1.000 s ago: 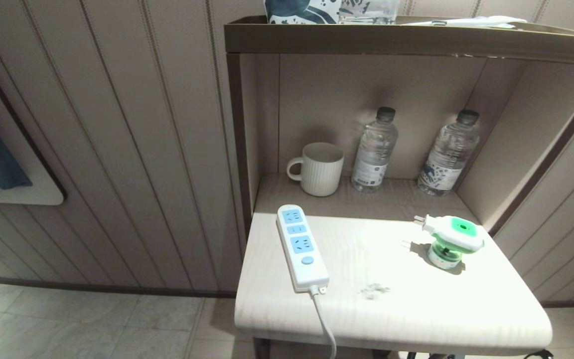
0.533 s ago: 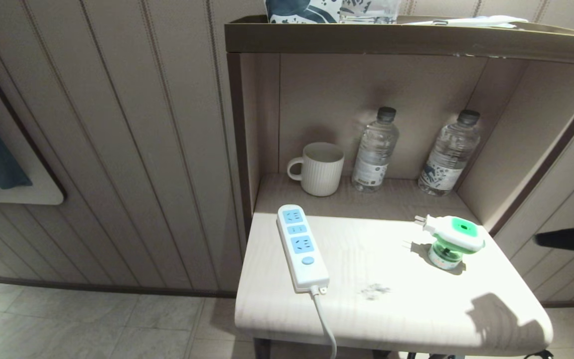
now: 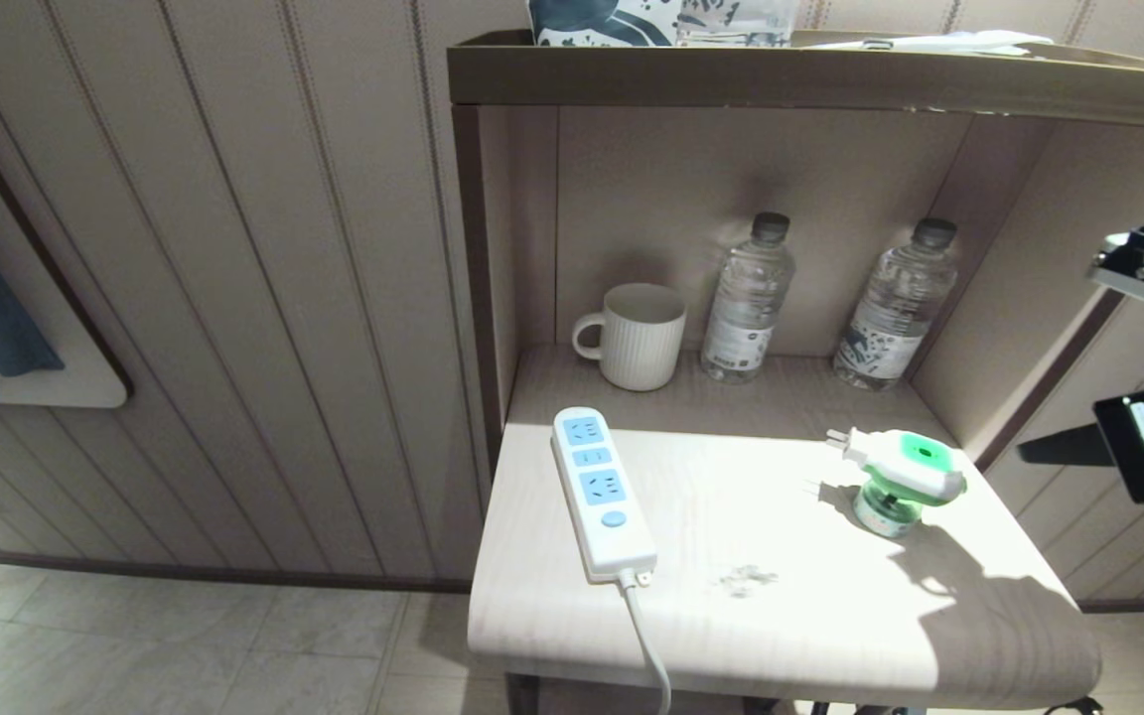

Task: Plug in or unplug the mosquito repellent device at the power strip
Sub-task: Pick up the mosquito repellent liquid

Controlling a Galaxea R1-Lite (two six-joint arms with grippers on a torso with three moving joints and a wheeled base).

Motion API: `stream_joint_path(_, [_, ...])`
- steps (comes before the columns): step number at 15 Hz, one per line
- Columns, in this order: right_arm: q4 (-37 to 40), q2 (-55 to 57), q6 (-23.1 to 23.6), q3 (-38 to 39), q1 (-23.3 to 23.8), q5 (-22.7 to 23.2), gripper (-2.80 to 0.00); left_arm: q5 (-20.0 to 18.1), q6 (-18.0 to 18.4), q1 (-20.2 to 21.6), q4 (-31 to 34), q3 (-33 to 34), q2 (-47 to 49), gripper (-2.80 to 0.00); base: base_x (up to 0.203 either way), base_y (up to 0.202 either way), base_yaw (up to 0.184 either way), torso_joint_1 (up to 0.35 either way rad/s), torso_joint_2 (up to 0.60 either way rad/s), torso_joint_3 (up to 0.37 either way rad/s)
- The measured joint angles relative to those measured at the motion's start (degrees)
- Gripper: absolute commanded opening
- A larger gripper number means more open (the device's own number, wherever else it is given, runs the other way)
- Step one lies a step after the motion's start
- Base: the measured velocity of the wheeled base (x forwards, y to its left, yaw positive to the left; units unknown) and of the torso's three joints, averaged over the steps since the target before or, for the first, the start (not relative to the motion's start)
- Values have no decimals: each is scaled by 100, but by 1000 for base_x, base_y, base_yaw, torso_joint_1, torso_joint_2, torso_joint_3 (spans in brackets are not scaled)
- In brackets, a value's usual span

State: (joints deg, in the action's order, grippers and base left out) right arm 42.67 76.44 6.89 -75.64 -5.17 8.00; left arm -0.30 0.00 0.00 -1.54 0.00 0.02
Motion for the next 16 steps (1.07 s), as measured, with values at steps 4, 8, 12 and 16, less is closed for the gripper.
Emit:
stream_joint_path(4, [-12, 59, 30, -46, -1, -4, -280, 0, 0, 0, 0, 0, 0, -280, 0, 0, 0, 0, 0, 0])
stream_joint_path(8, [44, 129, 115, -99, -28, -5, -280, -2, 1, -2, -2, 0, 0, -280, 0, 0, 0, 0, 0, 0])
stream_joint_path(12, [358, 134, 537, -150, -39, -10, 0, -2, 2, -2, -2, 0, 0, -280, 0, 0, 0, 0, 0, 0])
stream_joint_path(16, [388, 115, 575, -254, -48, 0, 0, 1, 0, -2, -2, 0, 0, -280, 0, 0, 0, 0, 0, 0])
